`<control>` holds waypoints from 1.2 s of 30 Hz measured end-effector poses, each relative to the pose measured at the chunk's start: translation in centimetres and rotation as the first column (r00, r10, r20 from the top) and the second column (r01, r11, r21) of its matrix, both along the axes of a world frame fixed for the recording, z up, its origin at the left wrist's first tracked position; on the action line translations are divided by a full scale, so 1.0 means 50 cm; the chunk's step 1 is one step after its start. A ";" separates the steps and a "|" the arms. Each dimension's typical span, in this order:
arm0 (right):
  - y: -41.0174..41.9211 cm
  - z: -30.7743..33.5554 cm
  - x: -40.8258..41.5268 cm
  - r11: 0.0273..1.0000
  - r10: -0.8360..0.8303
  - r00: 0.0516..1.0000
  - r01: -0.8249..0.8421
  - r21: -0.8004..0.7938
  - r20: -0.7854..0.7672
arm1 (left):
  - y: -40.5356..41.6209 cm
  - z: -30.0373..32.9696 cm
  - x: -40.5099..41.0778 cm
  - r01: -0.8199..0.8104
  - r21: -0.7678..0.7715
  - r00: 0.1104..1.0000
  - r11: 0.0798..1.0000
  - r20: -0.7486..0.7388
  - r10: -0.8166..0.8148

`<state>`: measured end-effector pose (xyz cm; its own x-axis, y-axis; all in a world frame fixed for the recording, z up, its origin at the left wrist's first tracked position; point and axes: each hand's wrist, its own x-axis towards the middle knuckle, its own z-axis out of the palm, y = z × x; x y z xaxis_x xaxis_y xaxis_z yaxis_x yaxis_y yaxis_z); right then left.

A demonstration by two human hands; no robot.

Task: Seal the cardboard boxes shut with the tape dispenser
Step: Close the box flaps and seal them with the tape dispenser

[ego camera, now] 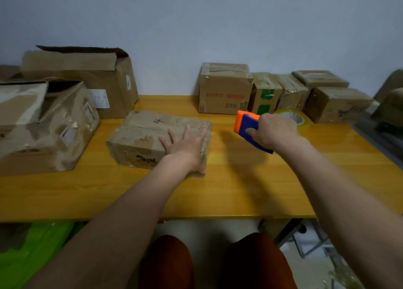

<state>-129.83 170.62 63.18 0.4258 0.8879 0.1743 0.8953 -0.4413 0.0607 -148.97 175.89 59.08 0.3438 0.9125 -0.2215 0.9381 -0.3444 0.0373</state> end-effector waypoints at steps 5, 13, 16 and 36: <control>-0.017 -0.118 0.016 0.997 -0.068 0.993 0.064 -0.043 -0.098 | -0.011 -0.019 -0.027 0.173 0.072 0.985 0.982 0.013 -0.175; -0.024 -0.124 -0.019 0.949 0.021 0.991 0.021 0.314 -0.130 | 0.009 -0.002 -0.068 0.306 0.079 0.949 0.949 0.055 -0.311; 0.013 -0.095 -0.112 0.797 0.416 0.828 -0.133 0.590 -0.375 | -0.004 -0.010 -0.051 0.323 0.151 0.940 0.934 0.065 -0.336; 0.104 -0.187 -0.152 0.905 0.226 0.415 0.244 0.347 -0.881 | 0.000 -0.026 -0.080 0.378 0.083 0.902 0.922 0.192 -0.387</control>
<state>-137.43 175.80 53.82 0.5465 0.8374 -0.0111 0.3168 -0.2189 -0.9229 -152.96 175.91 57.77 0.7015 0.7088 -0.0748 0.7080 -0.6809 0.1876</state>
